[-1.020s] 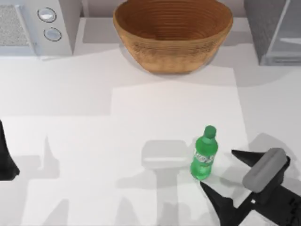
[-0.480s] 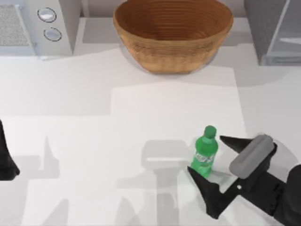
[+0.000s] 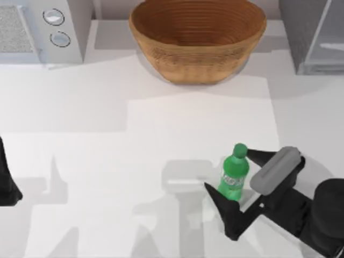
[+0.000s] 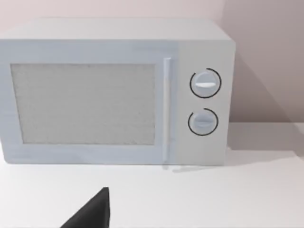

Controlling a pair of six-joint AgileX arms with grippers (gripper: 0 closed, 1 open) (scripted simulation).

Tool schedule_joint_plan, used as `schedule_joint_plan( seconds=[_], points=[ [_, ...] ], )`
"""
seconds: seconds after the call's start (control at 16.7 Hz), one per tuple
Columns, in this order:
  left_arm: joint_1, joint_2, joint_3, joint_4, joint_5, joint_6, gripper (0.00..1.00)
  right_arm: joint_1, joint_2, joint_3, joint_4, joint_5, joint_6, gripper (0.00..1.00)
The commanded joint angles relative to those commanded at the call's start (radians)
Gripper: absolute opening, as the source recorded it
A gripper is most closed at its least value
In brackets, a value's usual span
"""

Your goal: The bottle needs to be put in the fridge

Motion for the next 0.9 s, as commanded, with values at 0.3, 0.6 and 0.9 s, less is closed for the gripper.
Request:
schedule_joint_plan(
  seconds=[0.3,0.6,0.9],
  points=[
    [0.000,0.000,0.000,0.000,0.000,0.000,1.00,0.001,0.001,0.005,-0.004,0.001,0.000,1.00],
    [0.000,0.000,0.000,0.000,0.000,0.000,1.00,0.001,0.001,0.005,-0.004,0.001,0.000,0.70],
    [0.000,0.000,0.000,0.000,0.000,0.000,1.00,0.001,0.001,0.005,-0.004,0.001,0.000,0.33]
  ],
)
